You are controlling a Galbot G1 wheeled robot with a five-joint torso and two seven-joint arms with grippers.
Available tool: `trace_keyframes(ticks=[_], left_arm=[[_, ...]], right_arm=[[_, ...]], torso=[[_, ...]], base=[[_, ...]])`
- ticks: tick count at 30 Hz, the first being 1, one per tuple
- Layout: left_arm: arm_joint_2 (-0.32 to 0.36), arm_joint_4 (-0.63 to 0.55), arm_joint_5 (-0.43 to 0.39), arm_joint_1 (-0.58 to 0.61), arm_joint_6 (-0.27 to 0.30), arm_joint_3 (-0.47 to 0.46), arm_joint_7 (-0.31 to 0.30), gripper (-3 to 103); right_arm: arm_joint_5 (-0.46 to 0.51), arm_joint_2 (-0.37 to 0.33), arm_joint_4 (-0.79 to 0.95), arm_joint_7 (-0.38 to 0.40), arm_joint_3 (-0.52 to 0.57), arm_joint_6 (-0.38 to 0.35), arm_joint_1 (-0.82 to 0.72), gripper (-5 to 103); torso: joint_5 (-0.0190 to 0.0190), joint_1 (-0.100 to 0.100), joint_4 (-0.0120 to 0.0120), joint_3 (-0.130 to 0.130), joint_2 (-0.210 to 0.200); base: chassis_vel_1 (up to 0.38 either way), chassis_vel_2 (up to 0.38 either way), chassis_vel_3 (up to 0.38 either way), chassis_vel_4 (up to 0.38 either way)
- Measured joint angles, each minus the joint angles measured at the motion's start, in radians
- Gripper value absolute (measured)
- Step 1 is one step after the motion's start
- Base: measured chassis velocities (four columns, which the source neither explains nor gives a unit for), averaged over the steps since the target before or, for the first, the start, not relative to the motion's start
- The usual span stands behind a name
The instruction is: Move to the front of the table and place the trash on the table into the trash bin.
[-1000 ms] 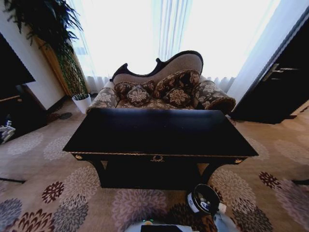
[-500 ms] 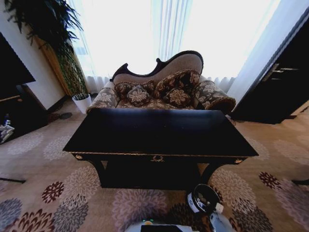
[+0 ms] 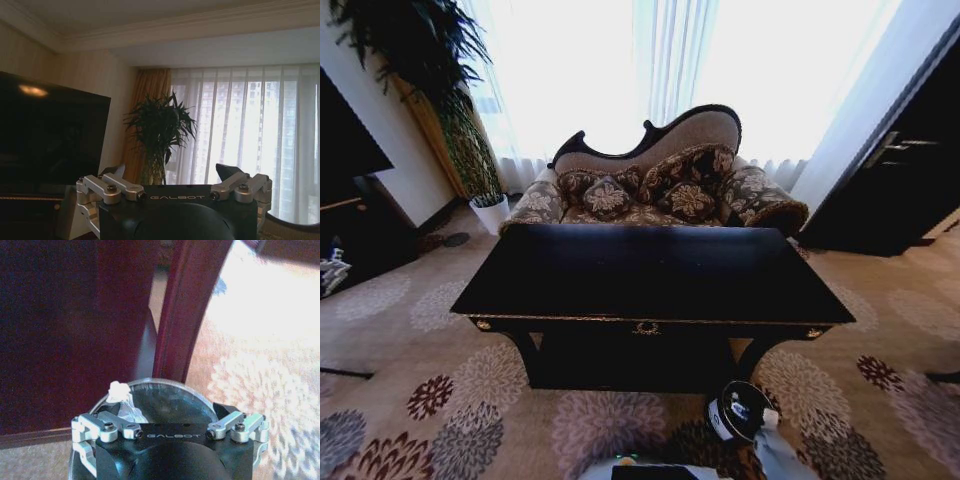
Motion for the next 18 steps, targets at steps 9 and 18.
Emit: trace_keyframes(ticks=[9, 18], left_arm=[[-0.003, -0.009, 0.001, -0.001, -0.001, 0.003, 0.0, 100], [-0.007, -0.012, 0.003, 0.0, -0.001, 0.004, 0.001, 100]], right_arm=[[-0.044, 0.002, 0.124, 0.019, 0.035, -0.083, -0.059, 100], [0.212, 0.014, 0.176, 0.054, 0.027, -0.249, -0.108, 100]], torso=[[0.0003, 0.0, 0.0002, 0.0, 0.0], [0.0015, 0.0, 0.0, 0.0, 0.0]], base=[[0.0, 0.0, 0.0, 0.0], [0.0, 0.0, 0.0, 0.0]])
